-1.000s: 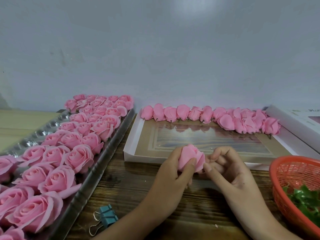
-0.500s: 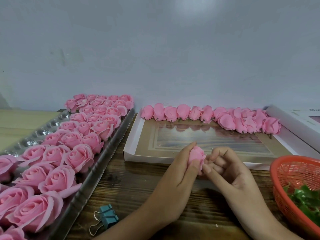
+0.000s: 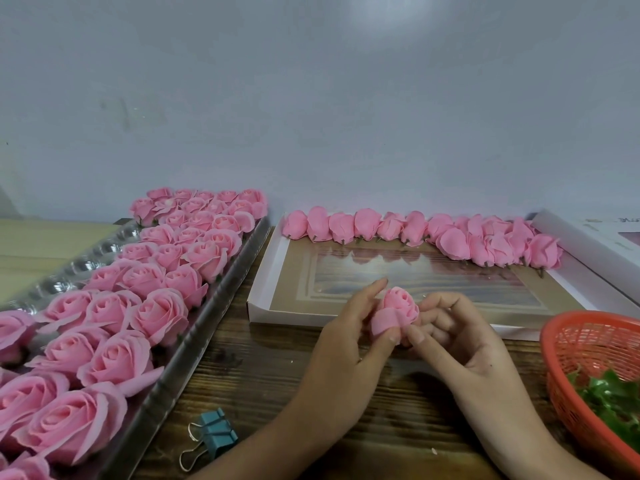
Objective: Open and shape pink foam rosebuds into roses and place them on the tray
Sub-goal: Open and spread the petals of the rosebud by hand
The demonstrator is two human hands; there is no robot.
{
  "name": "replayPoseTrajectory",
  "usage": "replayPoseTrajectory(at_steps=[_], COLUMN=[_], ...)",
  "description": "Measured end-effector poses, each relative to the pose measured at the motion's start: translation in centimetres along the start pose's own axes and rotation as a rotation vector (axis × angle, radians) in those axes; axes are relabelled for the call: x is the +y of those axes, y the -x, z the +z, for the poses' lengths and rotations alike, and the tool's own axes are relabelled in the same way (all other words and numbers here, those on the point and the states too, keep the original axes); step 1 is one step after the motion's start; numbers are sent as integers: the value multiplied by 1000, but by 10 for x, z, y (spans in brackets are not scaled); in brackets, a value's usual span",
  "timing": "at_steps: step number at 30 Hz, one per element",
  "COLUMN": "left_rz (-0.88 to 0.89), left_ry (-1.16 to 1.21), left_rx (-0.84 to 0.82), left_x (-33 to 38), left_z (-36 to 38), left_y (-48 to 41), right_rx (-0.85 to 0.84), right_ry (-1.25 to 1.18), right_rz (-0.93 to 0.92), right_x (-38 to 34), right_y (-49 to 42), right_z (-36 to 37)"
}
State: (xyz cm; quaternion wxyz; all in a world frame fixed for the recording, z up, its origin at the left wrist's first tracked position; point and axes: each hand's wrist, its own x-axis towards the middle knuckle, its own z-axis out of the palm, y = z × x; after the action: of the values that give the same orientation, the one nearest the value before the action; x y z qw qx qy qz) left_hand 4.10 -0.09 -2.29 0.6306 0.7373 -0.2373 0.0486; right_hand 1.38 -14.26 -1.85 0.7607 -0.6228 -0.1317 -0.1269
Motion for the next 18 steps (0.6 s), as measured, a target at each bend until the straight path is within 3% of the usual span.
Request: replayPoseTrajectory(at_steps=[7, 18], left_rz=[69, 129], left_ry=[-2, -81], left_rx=[118, 92], left_x=[1, 6], left_z=[-3, -4], left_y=[1, 2], right_rx=[36, 49], right_ry=[1, -27], right_rz=[36, 53], right_x=[3, 1], right_y=[-3, -4], right_z=[0, -3])
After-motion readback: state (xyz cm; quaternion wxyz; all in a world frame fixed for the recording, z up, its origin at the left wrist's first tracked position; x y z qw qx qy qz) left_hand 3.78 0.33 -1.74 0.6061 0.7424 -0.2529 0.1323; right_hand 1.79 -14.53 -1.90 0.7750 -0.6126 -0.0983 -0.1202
